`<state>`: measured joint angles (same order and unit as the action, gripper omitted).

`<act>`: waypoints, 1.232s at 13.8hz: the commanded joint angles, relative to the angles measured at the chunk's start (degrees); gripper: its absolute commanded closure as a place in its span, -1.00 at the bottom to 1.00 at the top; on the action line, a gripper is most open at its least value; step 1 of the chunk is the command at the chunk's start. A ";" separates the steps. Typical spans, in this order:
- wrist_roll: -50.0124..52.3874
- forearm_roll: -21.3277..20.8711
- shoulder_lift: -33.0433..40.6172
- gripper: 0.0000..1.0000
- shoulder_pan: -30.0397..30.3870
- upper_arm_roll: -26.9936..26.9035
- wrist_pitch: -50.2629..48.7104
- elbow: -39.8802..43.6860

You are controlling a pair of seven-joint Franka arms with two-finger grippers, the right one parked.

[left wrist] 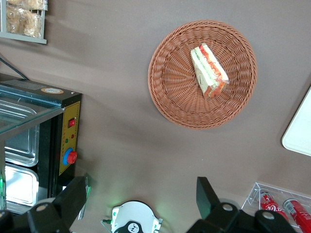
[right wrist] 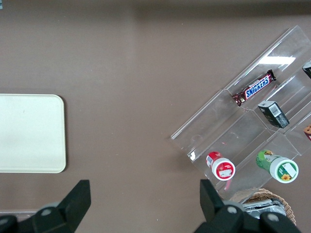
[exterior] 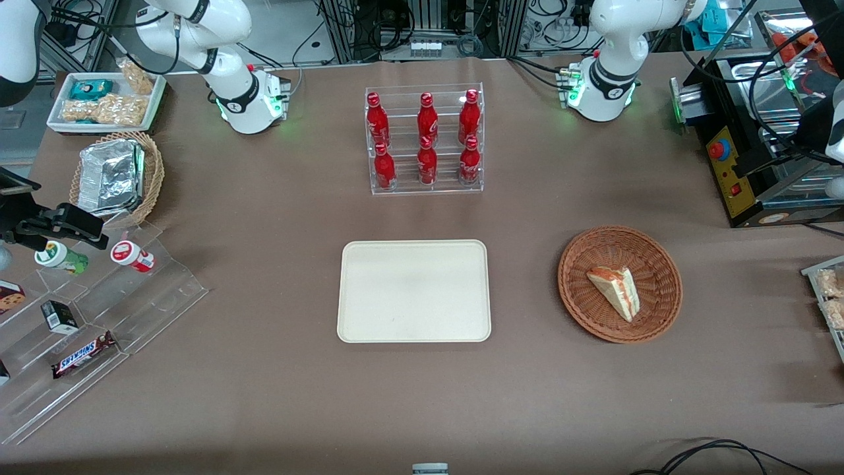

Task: Place sandwich from basket to tray
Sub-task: 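Move the left gripper over the sandwich in the wicker basket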

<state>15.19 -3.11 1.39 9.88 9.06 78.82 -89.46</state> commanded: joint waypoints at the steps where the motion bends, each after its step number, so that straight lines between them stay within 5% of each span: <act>1: 0.55 0.30 1.42 -1.00 -0.39 -0.10 0.37 -1.94; 17: 0.10 -1.81 -2.70 -1.00 -1.88 0.52 -1.74 -1.42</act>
<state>15.15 -3.98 0.47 8.43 9.84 77.73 -90.66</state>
